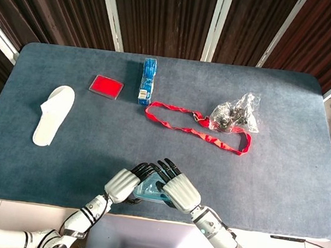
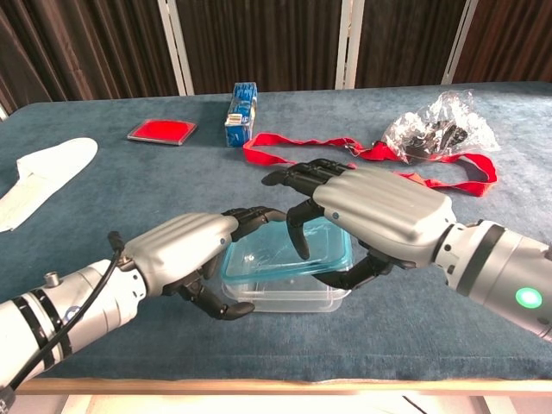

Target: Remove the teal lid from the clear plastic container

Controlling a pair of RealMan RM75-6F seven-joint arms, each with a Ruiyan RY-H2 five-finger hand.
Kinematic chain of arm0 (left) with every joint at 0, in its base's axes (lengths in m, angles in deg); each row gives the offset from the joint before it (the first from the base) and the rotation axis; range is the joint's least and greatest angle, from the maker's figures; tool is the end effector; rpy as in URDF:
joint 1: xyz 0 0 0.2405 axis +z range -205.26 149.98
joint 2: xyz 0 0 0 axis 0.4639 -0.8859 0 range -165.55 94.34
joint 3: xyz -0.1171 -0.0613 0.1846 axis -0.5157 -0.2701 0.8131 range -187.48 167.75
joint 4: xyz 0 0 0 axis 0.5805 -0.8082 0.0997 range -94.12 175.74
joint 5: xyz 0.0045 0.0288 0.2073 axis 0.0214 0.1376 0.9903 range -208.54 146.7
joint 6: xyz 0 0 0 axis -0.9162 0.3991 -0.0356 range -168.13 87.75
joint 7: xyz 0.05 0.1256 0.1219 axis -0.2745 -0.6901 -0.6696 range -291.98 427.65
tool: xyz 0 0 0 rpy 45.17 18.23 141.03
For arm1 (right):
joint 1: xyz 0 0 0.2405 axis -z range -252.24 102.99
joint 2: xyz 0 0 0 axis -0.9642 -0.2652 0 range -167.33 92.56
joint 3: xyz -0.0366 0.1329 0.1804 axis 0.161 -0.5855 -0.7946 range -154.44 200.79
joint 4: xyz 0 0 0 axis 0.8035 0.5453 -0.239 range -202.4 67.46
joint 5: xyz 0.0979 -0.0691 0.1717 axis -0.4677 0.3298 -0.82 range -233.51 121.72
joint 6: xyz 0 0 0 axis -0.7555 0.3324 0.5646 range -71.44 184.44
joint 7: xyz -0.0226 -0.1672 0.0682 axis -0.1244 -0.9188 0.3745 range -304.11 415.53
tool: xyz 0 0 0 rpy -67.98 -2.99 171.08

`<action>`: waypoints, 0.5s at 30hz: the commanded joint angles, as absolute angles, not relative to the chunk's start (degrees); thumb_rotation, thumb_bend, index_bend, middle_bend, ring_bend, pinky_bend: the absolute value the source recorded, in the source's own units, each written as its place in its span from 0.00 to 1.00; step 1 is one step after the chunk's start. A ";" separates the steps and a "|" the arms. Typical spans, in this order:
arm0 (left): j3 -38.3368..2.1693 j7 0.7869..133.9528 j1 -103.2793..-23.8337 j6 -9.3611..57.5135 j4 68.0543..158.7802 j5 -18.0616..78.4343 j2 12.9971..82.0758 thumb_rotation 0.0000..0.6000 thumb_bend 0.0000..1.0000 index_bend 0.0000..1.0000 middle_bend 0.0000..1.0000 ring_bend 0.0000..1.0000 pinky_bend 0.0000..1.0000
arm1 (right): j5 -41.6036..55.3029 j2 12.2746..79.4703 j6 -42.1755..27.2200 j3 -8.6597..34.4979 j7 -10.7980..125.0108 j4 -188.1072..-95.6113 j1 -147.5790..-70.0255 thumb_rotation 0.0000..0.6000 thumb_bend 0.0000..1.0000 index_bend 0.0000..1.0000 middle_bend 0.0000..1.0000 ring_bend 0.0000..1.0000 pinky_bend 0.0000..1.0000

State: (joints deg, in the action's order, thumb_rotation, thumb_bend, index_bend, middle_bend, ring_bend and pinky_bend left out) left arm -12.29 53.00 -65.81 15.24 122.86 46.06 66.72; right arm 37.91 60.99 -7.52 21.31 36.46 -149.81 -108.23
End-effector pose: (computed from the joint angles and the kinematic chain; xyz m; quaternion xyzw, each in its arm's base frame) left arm -0.0851 0.2689 -0.1160 -0.7870 -0.3922 -0.3873 0.2772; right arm -0.0802 -0.2605 -0.0762 0.8025 -0.2451 0.4424 0.3166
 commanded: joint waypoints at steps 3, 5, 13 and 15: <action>-12.26 53.64 -65.72 15.30 122.77 46.44 66.68 1.00 0.31 0.00 0.63 0.51 0.61 | 38.96 61.61 -8.96 21.53 37.92 -148.66 -108.24 1.00 0.54 0.73 0.20 0.00 0.00; -12.24 53.93 -65.66 15.38 122.71 46.65 66.65 1.00 0.31 0.00 0.63 0.51 0.60 | 39.26 61.58 -9.47 21.54 38.18 -148.51 -108.21 1.00 0.57 0.74 0.20 0.00 0.00; -11.88 56.68 -65.26 17.02 122.25 49.39 66.50 1.00 0.31 0.00 0.57 0.42 0.37 | 40.13 61.19 -11.28 21.60 39.31 -148.26 -107.95 1.00 0.63 0.76 0.20 0.01 0.00; -11.65 57.61 -65.13 17.58 122.03 50.36 66.47 1.00 0.31 0.00 0.51 0.33 0.25 | 40.27 61.06 -11.65 21.57 39.51 -148.21 -107.90 1.00 0.63 0.77 0.20 0.01 0.00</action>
